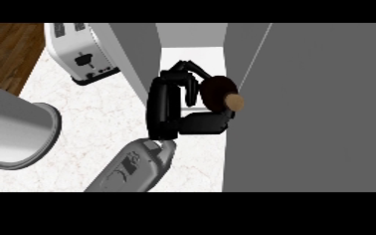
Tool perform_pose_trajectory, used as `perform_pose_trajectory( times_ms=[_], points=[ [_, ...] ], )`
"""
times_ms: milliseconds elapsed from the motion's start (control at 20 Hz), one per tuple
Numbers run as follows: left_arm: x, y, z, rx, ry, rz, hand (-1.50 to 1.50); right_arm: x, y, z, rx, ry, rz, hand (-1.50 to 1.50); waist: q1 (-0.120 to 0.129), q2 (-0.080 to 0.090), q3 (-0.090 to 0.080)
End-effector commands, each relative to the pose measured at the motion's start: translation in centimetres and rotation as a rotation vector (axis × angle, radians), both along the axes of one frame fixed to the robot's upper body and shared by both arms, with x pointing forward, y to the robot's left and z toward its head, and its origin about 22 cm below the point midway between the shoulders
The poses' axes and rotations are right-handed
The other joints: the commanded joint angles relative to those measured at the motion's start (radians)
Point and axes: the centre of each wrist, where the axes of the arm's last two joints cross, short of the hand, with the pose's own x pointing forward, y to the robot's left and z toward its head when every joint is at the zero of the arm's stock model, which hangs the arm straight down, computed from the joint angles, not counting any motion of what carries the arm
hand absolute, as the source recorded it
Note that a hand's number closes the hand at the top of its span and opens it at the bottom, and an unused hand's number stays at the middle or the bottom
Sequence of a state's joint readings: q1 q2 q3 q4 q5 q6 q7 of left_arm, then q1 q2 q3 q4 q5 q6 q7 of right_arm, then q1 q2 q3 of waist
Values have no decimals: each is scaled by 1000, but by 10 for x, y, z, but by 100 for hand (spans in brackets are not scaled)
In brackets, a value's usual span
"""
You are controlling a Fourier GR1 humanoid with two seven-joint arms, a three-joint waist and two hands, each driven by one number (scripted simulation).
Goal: Pick up the wine, place it into the cabinet and close the cabinet
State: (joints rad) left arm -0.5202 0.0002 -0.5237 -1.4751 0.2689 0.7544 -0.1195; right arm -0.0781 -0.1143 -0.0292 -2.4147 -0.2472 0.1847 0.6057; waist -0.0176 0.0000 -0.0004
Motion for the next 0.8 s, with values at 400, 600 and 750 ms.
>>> perform_pose_trajectory(
  times_ms=[400, 600, 750],
  points=[
    [26, 3, -41, 133, 13, 62, 150, -28, -4, 11, 31, -42, 24, -150, 4, -1, 1],
    [21, -1, -48, 155, -14, 84, 150, -33, 1, 10, 34, -52, 23, -150, 5, -2, 0],
    [21, 19, -77, 152, -24, 108, 150, -26, -9, 14, 22, -64, 24, -150, 5, 0, 0]
  ],
)
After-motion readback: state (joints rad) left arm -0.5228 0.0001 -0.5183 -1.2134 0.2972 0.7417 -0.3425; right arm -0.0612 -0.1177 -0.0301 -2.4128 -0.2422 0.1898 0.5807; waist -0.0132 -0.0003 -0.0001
